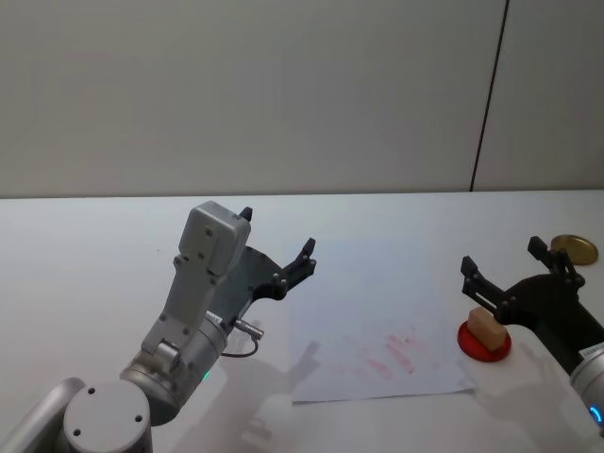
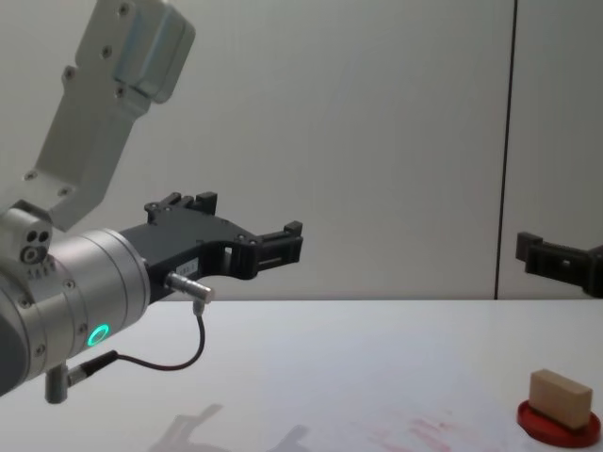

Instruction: Use the one hand to pick up the stamp and affix it onto the A4 paper.

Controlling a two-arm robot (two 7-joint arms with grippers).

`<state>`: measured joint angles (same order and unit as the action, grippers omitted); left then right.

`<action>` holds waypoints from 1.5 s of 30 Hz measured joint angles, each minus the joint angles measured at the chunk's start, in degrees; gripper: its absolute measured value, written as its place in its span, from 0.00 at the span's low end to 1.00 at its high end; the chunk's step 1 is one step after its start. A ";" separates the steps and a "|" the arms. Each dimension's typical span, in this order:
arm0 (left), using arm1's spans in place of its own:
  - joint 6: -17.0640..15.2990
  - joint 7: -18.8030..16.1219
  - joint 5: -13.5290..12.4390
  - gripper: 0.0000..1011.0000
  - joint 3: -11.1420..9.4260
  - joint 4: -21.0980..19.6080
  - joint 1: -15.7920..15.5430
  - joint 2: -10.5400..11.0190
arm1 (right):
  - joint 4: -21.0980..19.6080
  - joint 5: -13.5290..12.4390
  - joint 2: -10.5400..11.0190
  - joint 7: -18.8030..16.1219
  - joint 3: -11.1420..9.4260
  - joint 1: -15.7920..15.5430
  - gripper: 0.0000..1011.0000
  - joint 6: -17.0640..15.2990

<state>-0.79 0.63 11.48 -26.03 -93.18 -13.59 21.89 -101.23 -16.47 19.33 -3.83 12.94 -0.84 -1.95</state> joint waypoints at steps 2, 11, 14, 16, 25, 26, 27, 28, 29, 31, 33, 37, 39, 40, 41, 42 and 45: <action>0.00 0.00 0.00 0.98 0.00 0.00 0.00 0.00 | 0.00 0.00 0.00 0.00 0.00 0.00 0.99 0.00; 0.00 0.00 0.00 0.98 0.00 0.00 0.00 0.00 | 0.00 0.00 0.00 0.00 0.00 0.00 0.99 0.00; 0.00 0.00 0.00 0.98 0.00 0.00 0.00 0.00 | 0.00 0.00 0.00 0.00 0.00 0.00 0.99 0.00; 0.00 0.00 0.00 0.98 0.00 0.00 0.00 0.00 | 0.01 0.00 0.00 -0.01 -0.01 0.00 0.99 0.00; 0.00 0.00 0.00 0.98 0.00 0.00 0.00 0.00 | 0.17 -0.45 0.41 -0.69 -0.29 -0.25 0.99 -1.10; 0.00 0.00 0.00 0.98 0.00 0.00 0.00 0.00 | 0.19 -0.59 0.50 -0.87 -0.35 -0.28 0.99 -1.45; 0.00 0.00 0.00 0.98 0.00 0.00 0.00 0.00 | 0.22 -0.66 0.59 -0.95 -0.41 -0.31 0.99 -1.60; 0.00 0.00 0.00 0.98 0.00 0.00 0.00 0.00 | 0.27 -0.83 0.72 -1.16 -0.48 -0.37 0.99 -1.99; 0.00 0.00 0.00 0.98 0.00 0.00 0.00 0.00 | 0.29 -0.95 0.79 -1.31 -0.53 -0.40 0.99 -2.28; 0.00 0.00 0.00 0.98 0.00 0.00 0.00 0.00 | 0.49 -1.58 1.35 -2.12 -0.86 -0.61 0.99 -3.57; 0.00 0.00 0.00 0.98 0.00 0.00 0.00 0.00 | 0.69 -2.06 1.84 -2.78 -1.13 -0.74 0.99 -4.55; 0.00 0.00 0.00 0.98 0.00 0.00 0.00 0.00 | 1.04 -2.74 2.49 -3.88 -1.52 -0.86 0.99 -6.02; 0.00 0.00 0.00 0.98 0.00 0.00 0.00 0.00 | 1.34 -3.16 2.94 -4.72 -1.79 -0.88 0.99 -7.08; 0.00 0.00 0.00 0.98 0.00 0.00 0.00 0.00 | 1.50 -3.26 3.14 -5.02 -1.89 -0.88 0.99 -7.42; 0.00 0.00 0.00 0.98 0.00 0.00 0.00 0.00 | 1.77 -3.41 3.41 -5.57 -2.05 -0.85 0.99 -8.05; 0.00 0.00 0.00 0.98 0.00 0.00 0.00 0.00 | 1.92 -3.48 3.53 -5.84 -2.12 -0.81 0.99 -8.35; 0.00 0.00 0.00 0.98 0.00 0.00 0.00 0.00 | 2.53 -3.59 3.94 -7.06 -2.34 -0.55 0.99 -9.55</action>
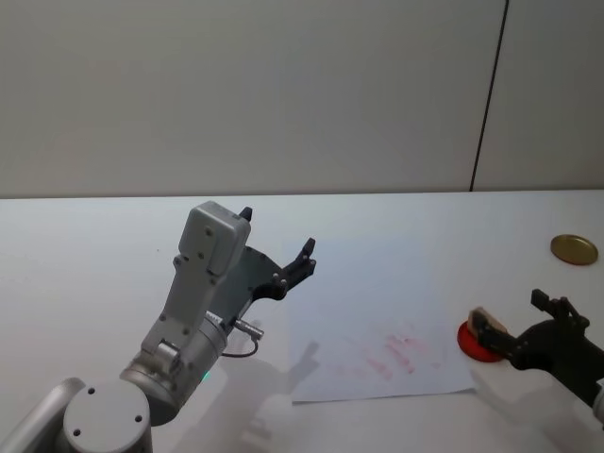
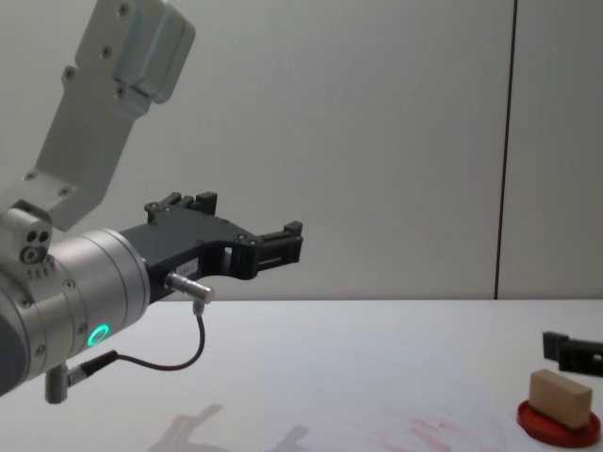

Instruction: Use the one hand to pick up the stamp and affix it onto the A4 paper.

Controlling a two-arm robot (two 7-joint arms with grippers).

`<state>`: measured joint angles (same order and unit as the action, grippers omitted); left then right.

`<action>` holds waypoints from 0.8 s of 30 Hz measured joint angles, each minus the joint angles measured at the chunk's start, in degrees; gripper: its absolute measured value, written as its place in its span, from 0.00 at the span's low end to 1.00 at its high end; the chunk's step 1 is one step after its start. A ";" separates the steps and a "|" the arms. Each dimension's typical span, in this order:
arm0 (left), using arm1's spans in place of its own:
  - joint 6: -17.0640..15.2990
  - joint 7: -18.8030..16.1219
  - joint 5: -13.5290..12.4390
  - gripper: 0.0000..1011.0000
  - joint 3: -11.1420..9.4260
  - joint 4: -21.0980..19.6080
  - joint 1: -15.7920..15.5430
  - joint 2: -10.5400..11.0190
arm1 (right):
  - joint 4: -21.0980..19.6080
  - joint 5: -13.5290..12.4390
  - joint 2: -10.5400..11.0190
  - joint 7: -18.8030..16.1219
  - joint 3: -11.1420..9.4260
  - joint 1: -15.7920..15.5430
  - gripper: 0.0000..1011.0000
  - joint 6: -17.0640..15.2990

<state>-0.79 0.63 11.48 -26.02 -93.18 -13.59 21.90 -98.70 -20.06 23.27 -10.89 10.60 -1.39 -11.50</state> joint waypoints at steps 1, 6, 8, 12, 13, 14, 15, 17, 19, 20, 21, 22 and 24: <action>0.00 0.00 0.00 0.98 0.00 0.00 0.00 0.00 | 0.42 0.00 0.19 -0.61 -0.08 0.24 0.99 -0.52; 0.00 0.00 0.00 0.98 0.00 0.00 0.00 0.00 | 1.85 0.39 0.48 -2.42 -0.16 1.18 0.99 -1.86; 0.00 0.00 0.00 0.98 0.00 0.00 0.00 0.00 | 2.33 0.69 0.49 -3.05 -0.16 1.54 0.99 -2.23; 0.00 0.00 0.00 0.98 0.00 0.00 0.00 0.00 | 4.09 1.69 0.40 -4.53 0.01 2.83 0.99 -3.08; 0.00 0.00 0.00 0.98 0.00 0.00 0.00 0.00 | 4.36 1.87 0.35 -4.74 0.05 3.04 0.99 -3.18; 0.00 0.00 0.00 0.98 0.00 0.00 0.00 0.00 | 4.60 2.05 0.31 -4.96 0.10 3.22 0.99 -3.29; 0.00 0.00 0.00 0.98 0.00 0.00 0.00 0.00 | 4.87 2.26 0.26 -5.23 0.15 3.41 0.99 -3.44; 0.00 0.00 0.00 0.98 0.00 0.00 0.00 0.00 | 5.74 2.75 0.11 -5.83 0.32 4.01 0.99 -3.72; 0.00 0.00 0.00 0.98 0.00 0.00 0.00 0.00 | 6.39 3.19 -0.01 -6.38 0.45 4.44 0.99 -3.98; 0.00 0.00 0.00 0.98 0.00 0.00 0.00 0.00 | 6.63 3.28 -0.05 -6.53 0.50 4.61 0.99 -4.03; 0.00 0.00 0.00 0.98 0.00 0.00 0.00 0.00 | 6.84 3.42 -0.08 -6.73 0.55 4.77 0.99 -4.09; 0.00 0.00 0.00 0.98 0.00 0.00 0.00 0.00 | 7.04 3.55 -0.12 -6.92 0.60 4.91 0.99 -4.15; 0.00 0.00 0.00 0.98 0.00 0.00 0.00 0.00 | 7.84 4.06 -0.26 -7.72 0.77 5.46 0.99 -4.40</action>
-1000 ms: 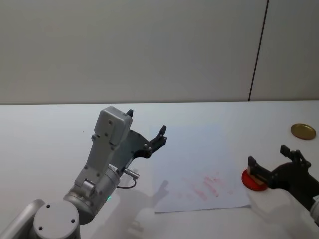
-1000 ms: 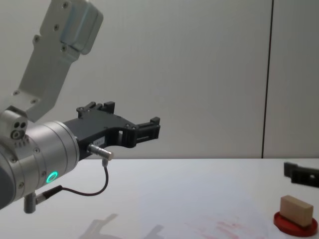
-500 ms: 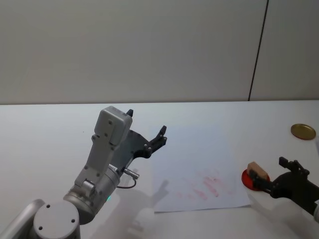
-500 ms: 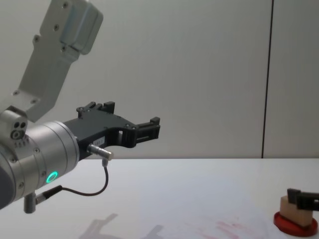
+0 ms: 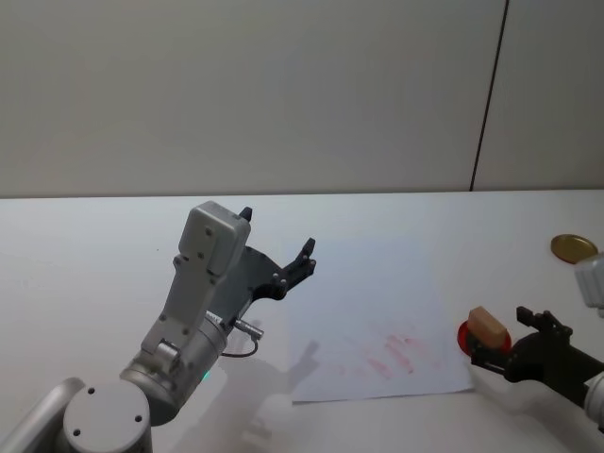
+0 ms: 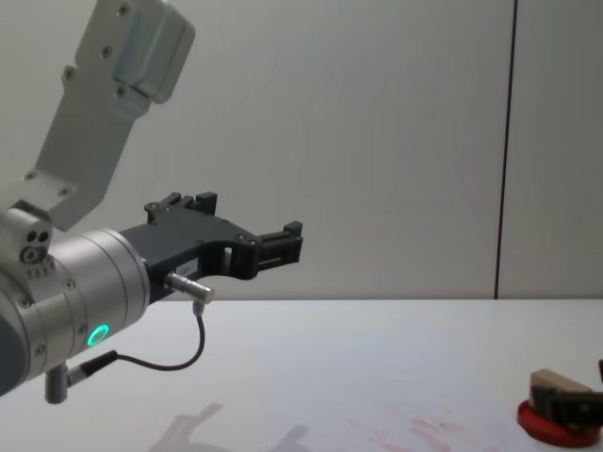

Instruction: Use the one hand to pick up the stamp and affix it onto the A4 paper.

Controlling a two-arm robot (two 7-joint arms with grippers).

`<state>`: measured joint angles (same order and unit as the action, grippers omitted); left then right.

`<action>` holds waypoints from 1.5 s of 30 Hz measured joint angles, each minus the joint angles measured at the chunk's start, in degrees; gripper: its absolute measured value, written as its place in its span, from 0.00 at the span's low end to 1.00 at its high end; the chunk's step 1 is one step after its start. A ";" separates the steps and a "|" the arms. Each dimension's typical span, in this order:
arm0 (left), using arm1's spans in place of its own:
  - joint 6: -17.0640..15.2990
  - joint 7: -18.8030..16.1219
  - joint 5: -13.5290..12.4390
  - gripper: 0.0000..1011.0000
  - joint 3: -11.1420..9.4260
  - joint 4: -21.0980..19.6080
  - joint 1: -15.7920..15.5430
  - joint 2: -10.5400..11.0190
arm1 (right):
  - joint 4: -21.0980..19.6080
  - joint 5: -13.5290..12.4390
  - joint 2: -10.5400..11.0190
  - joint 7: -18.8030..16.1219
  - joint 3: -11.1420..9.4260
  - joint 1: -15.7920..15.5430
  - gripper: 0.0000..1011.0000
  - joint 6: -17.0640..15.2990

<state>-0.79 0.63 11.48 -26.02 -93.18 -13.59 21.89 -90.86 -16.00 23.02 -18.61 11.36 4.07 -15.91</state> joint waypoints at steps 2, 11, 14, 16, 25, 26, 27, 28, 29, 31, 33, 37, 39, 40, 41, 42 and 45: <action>0.00 0.00 0.00 0.98 0.00 0.00 0.00 0.00 | 0.31 0.21 -0.05 -0.34 0.07 0.20 0.97 -0.09; 0.00 0.00 0.00 0.98 0.00 0.00 0.00 0.00 | 1.73 0.95 -0.30 -1.37 0.32 1.19 0.75 -0.32; 0.00 0.00 0.00 0.98 0.00 0.00 0.00 0.00 | 1.93 1.08 -0.32 -1.40 0.36 1.31 0.70 -0.32; 0.00 0.00 0.00 0.98 0.00 0.00 0.00 0.00 | 2.11 1.21 -0.33 -1.40 0.38 1.42 0.61 -0.32; 0.00 0.00 0.00 0.98 0.00 0.00 0.00 0.00 | 2.55 2.28 -0.34 -0.91 0.51 1.55 0.31 0.28; 0.00 0.00 0.00 0.98 0.00 0.00 0.00 0.00 | 2.56 2.40 -0.33 -0.83 0.52 1.55 0.27 0.36; 0.00 0.00 0.00 0.98 0.00 0.00 0.00 0.00 | 2.59 2.67 -0.33 -0.70 0.55 1.55 0.25 0.55; 0.00 0.00 0.00 0.98 0.00 0.00 0.00 0.00 | 2.61 2.83 -0.32 -0.64 0.57 1.55 0.23 0.67; 0.00 0.00 0.00 0.98 0.00 0.00 0.00 0.00 | 2.62 3.04 -0.31 -0.54 0.59 1.55 0.22 0.82; 0.00 0.00 0.00 0.98 0.00 0.00 0.00 0.00 | 2.67 3.56 -0.30 -0.32 0.67 1.55 0.21 1.23; 0.00 0.00 0.00 0.98 0.00 0.00 0.00 0.00 | 2.70 4.09 -0.29 -0.13 0.75 1.55 0.21 1.69; 0.00 0.00 0.00 0.98 0.00 0.00 0.00 0.00 | 2.70 5.01 -0.31 0.15 0.89 1.55 0.21 2.76; 0.00 0.00 0.00 0.98 0.00 0.00 0.00 0.00 | 2.66 5.42 -0.36 0.19 1.00 1.55 0.21 3.50; 0.00 0.00 0.00 0.98 0.00 0.00 0.00 0.00 | 2.66 5.42 -0.36 0.19 1.00 1.55 0.21 3.50; 0.00 0.00 0.00 0.98 0.00 0.00 0.00 0.00 | 2.53 5.64 -0.44 0.17 1.08 1.59 0.21 3.99; 0.00 0.00 0.00 0.98 0.00 0.00 0.00 0.00 | 2.47 5.77 -0.49 0.14 1.14 1.63 0.21 4.30; 0.00 0.00 0.00 0.98 0.00 0.00 0.00 0.00 | 2.16 6.04 -0.71 -0.26 1.33 1.88 0.21 5.05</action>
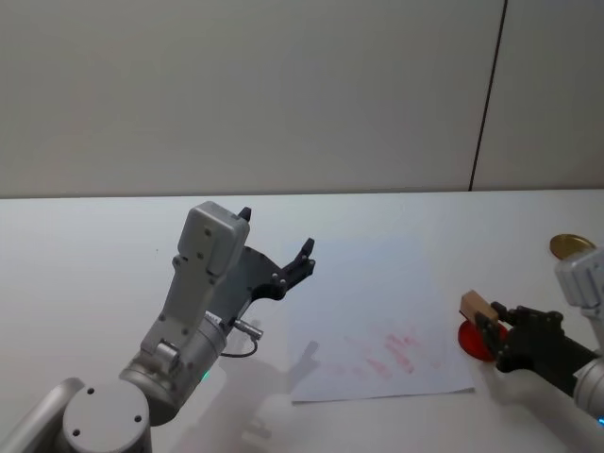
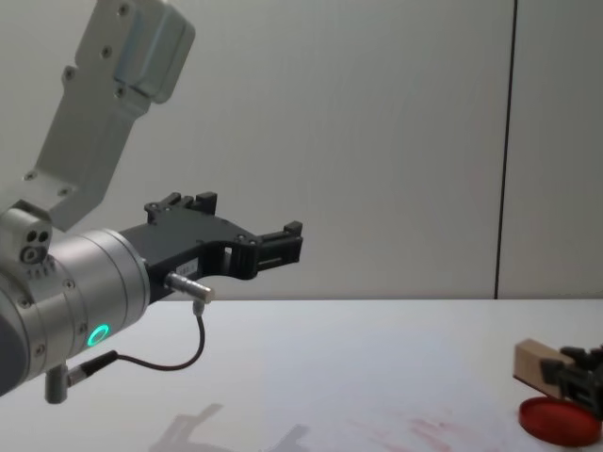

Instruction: Use the one hand to pick up the stamp and affix it onto the A4 paper.

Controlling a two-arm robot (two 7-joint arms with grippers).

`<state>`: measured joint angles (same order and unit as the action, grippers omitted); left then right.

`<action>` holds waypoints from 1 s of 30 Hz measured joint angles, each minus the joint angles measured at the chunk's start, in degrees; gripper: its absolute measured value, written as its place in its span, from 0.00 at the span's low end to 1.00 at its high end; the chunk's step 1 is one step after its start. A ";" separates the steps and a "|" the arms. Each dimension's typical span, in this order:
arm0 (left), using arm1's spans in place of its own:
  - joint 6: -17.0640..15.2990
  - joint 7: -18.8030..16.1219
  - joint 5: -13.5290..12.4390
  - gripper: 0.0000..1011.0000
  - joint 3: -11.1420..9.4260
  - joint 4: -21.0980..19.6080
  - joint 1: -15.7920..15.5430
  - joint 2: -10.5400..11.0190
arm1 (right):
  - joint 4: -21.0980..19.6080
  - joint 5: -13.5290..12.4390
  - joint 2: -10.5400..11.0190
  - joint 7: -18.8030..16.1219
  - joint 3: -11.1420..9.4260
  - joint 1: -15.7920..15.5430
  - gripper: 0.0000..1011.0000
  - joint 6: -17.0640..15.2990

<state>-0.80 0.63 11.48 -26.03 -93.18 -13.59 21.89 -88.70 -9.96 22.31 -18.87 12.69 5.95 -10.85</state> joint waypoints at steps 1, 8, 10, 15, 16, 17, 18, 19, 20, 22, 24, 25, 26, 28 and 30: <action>0.00 0.00 0.00 0.98 0.00 0.00 0.00 0.00 | -0.10 0.05 -0.10 -0.16 0.10 0.10 0.21 0.17; 0.00 0.00 0.00 0.98 0.00 0.00 0.00 0.00 | -0.38 0.12 -1.13 -2.01 0.84 1.22 0.21 0.69; 0.00 0.00 0.00 0.98 0.00 0.00 0.00 0.00 | -0.34 0.12 -1.55 -2.51 1.11 1.66 0.21 0.58; 0.00 0.00 0.00 0.98 0.00 0.00 0.00 0.00 | 0.57 0.32 -2.45 -3.46 1.69 2.62 0.21 0.04; 0.00 0.00 0.00 0.98 0.00 0.00 0.00 0.00 | 0.98 0.48 -2.72 -3.75 1.88 2.95 0.21 -0.16; 0.00 0.00 0.00 0.98 0.00 0.00 0.00 0.00 | 1.52 0.67 -3.03 -4.02 2.10 3.33 0.21 -0.34; 0.00 0.00 0.00 0.98 0.00 0.00 0.00 0.00 | 1.86 0.76 -3.21 -4.12 2.21 3.54 0.21 -0.42; 0.00 0.00 0.00 0.98 0.00 0.00 0.00 0.00 | 2.03 0.85 -3.29 -4.21 2.27 3.64 0.21 -0.51; 0.00 0.00 0.00 0.98 0.00 0.00 0.00 0.00 | 2.37 0.95 -3.46 -4.29 2.38 3.85 0.21 -0.58; 0.00 0.00 0.00 0.98 0.00 0.00 0.00 0.00 | 3.20 1.25 -3.82 -4.54 2.60 4.32 0.21 -0.82; 0.00 0.00 0.00 0.98 0.00 0.00 0.00 0.00 | 3.83 1.44 -4.07 -4.71 2.76 4.68 0.21 -1.07; 0.00 0.00 0.00 0.98 0.00 0.00 0.00 0.00 | 4.38 1.59 -4.27 -4.85 2.88 4.95 0.21 -1.22; 0.00 0.00 0.00 0.98 0.00 0.00 0.00 0.00 | 4.91 1.73 -4.44 -4.99 3.00 5.22 0.21 -1.40; 0.00 0.00 0.00 0.98 0.00 0.00 0.00 0.00 | 5.48 1.86 -4.64 -5.11 3.12 5.48 0.21 -1.58; 0.00 0.00 0.00 0.98 0.00 0.00 0.00 0.00 | 5.94 1.98 -4.83 -5.27 3.25 5.76 0.21 -1.77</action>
<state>-0.79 0.62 11.48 -26.02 -93.18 -13.59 21.89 -82.75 -7.98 17.49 -24.14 15.94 11.71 -12.63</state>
